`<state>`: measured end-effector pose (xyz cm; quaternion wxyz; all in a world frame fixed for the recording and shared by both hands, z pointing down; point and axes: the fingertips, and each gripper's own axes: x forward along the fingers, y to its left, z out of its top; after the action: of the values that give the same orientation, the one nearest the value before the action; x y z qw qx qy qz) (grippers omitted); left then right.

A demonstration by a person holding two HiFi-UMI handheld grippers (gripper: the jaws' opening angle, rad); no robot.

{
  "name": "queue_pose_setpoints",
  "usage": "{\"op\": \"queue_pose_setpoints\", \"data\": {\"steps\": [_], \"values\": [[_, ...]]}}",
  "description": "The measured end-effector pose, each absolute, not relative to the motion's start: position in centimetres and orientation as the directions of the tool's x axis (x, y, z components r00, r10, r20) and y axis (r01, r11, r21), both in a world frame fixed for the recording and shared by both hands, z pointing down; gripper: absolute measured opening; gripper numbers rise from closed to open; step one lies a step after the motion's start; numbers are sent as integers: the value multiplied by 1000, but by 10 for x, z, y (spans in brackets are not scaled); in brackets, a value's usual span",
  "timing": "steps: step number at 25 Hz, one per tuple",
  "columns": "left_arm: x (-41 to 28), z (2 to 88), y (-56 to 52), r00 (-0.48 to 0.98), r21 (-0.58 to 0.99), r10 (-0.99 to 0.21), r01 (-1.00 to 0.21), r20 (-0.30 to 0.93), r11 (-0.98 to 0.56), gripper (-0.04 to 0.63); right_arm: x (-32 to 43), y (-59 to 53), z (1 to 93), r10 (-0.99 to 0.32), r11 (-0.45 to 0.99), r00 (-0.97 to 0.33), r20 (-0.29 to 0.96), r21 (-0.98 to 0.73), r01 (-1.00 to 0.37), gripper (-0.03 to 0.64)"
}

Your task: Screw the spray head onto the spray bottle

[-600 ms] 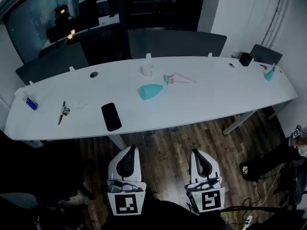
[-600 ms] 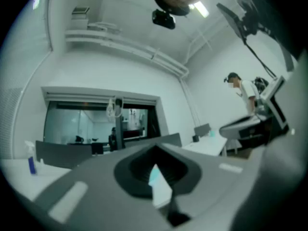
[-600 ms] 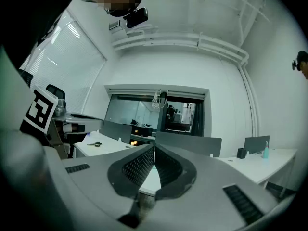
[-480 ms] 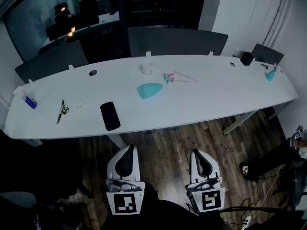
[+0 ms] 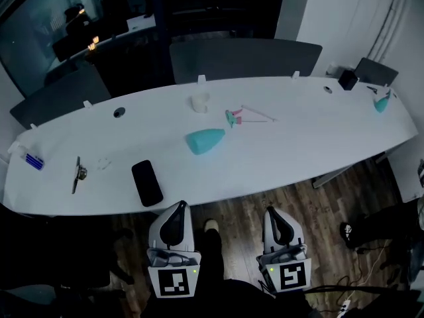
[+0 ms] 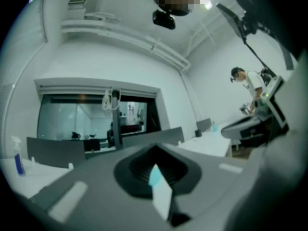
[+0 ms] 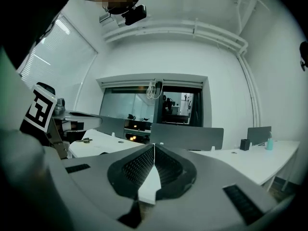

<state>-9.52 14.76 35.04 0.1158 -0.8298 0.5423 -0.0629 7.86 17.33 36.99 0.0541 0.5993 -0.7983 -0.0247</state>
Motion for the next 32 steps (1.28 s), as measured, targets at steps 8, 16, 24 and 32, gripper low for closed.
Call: {"op": "queue_pose_setpoints", "data": {"steps": [8,16,24,32], "values": [[-77,347,18,494,-286,-870,-833,-1,-473,3,78,40,355,-961,277,-273,47,132,-952,8],[-54,381,-69,581,-197,-803,-779,130,-595,5,86,-45,365,-958,283,-275,76,125,-951,8],[-21,438,-106,635,-115,-594,-629,493,-769,148,101,-90,366,-931,355,-340,131,109,-929,8],[3,486,-124,482,-132,-288,-332,828,-934,364,117,-110,371,-919,379,-363,153,93,-921,8]]}}
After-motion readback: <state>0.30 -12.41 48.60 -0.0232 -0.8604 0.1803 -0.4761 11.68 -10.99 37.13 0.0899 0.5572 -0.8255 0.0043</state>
